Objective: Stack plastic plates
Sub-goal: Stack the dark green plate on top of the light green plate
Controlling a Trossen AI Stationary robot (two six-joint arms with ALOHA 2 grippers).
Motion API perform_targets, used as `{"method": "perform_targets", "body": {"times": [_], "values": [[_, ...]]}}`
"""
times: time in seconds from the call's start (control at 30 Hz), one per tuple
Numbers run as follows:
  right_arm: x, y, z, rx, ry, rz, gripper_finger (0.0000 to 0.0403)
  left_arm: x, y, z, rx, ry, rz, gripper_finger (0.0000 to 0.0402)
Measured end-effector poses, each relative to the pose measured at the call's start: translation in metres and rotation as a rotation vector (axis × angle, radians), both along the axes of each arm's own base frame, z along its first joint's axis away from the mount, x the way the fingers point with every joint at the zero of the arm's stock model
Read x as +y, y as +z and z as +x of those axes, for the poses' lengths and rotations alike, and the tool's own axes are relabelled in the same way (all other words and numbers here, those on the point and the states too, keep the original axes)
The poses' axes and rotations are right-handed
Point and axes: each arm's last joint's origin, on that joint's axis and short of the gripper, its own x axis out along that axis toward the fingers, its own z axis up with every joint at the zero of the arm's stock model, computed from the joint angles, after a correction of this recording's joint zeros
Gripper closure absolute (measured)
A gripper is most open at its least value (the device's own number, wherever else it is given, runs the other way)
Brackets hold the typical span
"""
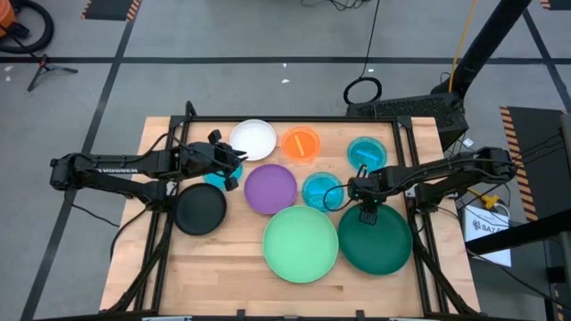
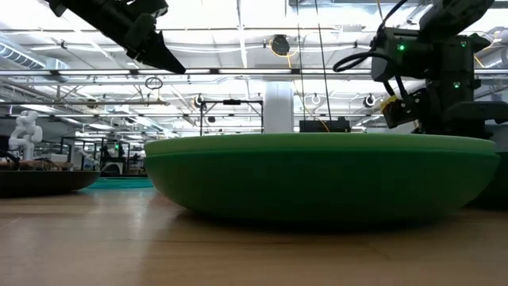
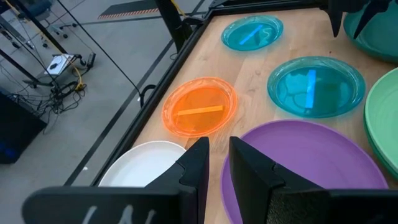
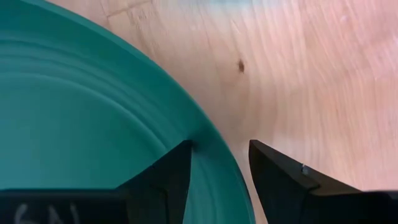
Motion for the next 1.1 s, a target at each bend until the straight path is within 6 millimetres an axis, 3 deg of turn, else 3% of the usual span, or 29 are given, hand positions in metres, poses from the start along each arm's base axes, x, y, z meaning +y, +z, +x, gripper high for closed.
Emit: {"method": "perform_targets", "body": {"times": [0.7,1.1], "values": [[0.0001,0.0,0.0003,-0.004,0.021,0.0,0.0249,0.0,0.0,0.0,0.0,0.0,0.0,0.0332],[0.0008,0.0062,-0.0014,0.044,0.058,0.024,0.0337,0.0001,0.0004,0.0002,-0.004,0.0,0.0,0.0332]]}}
